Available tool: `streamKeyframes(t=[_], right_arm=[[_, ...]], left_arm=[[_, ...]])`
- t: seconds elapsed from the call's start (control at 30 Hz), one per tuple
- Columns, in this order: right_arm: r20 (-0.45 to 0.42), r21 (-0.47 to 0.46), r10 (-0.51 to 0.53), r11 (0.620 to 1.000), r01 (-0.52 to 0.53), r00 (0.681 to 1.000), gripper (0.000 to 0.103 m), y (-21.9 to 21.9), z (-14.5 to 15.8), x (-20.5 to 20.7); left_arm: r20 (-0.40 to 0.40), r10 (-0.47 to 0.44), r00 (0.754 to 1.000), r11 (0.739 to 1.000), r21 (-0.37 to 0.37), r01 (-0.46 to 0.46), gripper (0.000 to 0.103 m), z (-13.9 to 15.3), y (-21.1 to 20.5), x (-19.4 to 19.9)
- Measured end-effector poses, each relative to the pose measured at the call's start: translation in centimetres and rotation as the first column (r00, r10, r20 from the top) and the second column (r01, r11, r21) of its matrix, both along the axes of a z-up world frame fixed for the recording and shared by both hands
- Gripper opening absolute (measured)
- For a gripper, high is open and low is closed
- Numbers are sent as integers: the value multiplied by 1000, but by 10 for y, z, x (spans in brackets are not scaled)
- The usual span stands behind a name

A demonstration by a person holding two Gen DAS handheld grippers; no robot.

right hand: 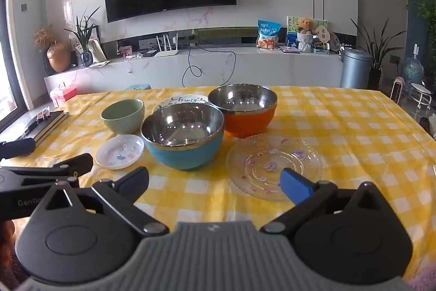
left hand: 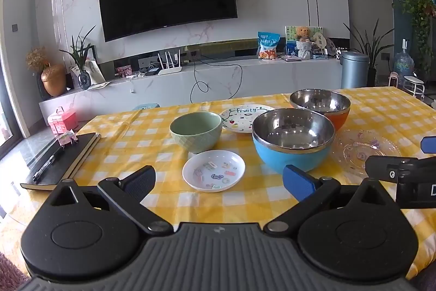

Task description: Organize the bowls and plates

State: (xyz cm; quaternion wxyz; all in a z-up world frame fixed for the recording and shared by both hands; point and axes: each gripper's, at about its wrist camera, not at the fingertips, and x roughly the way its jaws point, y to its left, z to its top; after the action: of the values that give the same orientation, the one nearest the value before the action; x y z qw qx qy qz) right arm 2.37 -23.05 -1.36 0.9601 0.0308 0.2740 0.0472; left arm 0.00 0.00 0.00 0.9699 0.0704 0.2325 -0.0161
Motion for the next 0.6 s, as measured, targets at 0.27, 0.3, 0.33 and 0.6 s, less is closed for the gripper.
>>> streamKeyframes(t=[0.27,0.3,0.33,0.6], right_arm=[[-7,-3,1,1000,-1,1000,101,0,0,0],[-6,-3,1,1000,-1,1000,101,0,0,0],[-7,-5,0,1000,0,1000,101,0,0,0],[-8,-6,2,1000,-2,1000,101,0,0,0]], left_arm=[[0,6,1000,1000,-3,-6,103,0,0,-2],[1,6,1000,1000,-4,-6,103,0,0,-3],[2,7,1000,1000,-4,-7,103,0,0,-3],[-7,-1,1000,1000,-1,1,103,0,0,0]])
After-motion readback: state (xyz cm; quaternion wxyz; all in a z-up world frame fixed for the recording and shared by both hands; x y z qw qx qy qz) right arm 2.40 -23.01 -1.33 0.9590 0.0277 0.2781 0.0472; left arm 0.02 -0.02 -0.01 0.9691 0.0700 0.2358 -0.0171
